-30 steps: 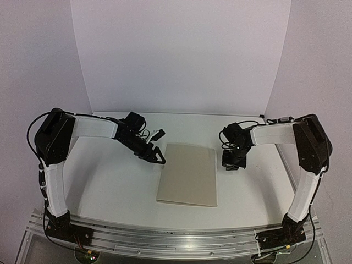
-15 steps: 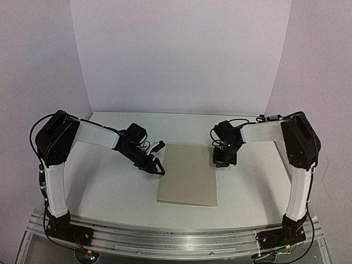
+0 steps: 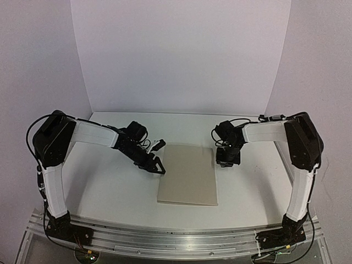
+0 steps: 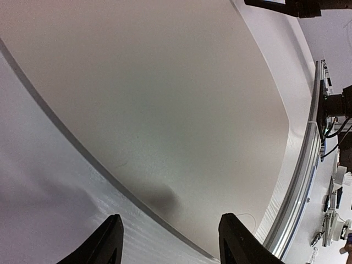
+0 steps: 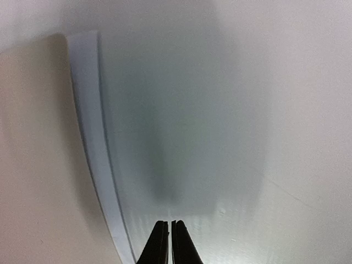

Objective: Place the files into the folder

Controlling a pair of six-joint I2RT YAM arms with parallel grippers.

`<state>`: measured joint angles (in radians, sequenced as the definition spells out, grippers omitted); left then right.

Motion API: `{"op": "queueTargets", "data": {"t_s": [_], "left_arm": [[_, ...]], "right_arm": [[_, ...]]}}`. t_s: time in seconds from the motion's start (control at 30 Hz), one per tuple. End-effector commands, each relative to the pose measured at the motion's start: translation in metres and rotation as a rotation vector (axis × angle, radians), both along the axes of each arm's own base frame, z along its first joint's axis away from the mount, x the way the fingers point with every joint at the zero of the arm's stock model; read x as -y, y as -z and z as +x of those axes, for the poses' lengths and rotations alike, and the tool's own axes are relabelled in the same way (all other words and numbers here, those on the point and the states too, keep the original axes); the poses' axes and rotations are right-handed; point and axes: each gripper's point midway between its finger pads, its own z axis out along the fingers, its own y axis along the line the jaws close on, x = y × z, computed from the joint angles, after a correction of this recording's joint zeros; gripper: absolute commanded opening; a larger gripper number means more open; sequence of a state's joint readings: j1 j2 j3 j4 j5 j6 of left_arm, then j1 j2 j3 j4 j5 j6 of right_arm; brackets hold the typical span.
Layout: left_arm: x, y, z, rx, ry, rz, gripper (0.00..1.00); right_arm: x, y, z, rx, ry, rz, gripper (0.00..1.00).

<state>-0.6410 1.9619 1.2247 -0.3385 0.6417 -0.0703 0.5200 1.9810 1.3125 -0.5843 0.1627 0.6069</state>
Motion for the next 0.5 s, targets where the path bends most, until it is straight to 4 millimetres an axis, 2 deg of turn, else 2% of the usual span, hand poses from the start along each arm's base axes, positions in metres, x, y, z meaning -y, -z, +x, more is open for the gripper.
{"op": "queueTargets", "data": {"t_s": [0.0, 0.07, 0.13, 0.23, 0.27, 0.33, 0.37, 0.4, 0.47], "left_arm": [[-0.002, -0.099, 0.02, 0.232, -0.004, -0.115, 0.62], [-0.015, -0.114, 0.022, 0.27, -0.04, -0.124, 0.65], [-0.039, -0.11, 0.03, 0.264, -0.139, -0.092, 0.69], [-0.093, -0.103, 0.051, 0.242, -0.362, -0.06, 0.72], [-0.116, -0.102, 0.059, 0.235, -0.449, -0.059, 0.73], [-0.147, -0.098, 0.064, 0.241, -0.544, -0.064, 0.77], [-0.16, -0.102, 0.067, 0.262, -0.582, -0.076, 0.81], [-0.173, -0.102, 0.069, 0.275, -0.618, -0.077, 0.84], [-0.192, -0.102, 0.068, 0.305, -0.655, -0.084, 0.92]], "right_arm": [[0.053, -0.082, 0.018, 0.214, 0.134, -0.091, 0.06], [0.078, -0.114, 0.022, 0.305, 0.181, -0.121, 0.08], [0.103, -0.144, 0.018, 0.395, 0.219, -0.173, 0.15], [0.141, -0.183, 0.001, 0.535, 0.282, -0.276, 0.31], [0.151, -0.198, -0.006, 0.596, 0.305, -0.286, 0.35], [0.167, -0.2, -0.024, 0.659, 0.325, -0.3, 0.52], [0.173, -0.202, -0.031, 0.697, 0.335, -0.29, 0.65], [0.177, -0.208, -0.038, 0.748, 0.352, -0.27, 0.73], [0.185, -0.194, -0.055, 0.789, 0.372, -0.249, 0.85]]}}
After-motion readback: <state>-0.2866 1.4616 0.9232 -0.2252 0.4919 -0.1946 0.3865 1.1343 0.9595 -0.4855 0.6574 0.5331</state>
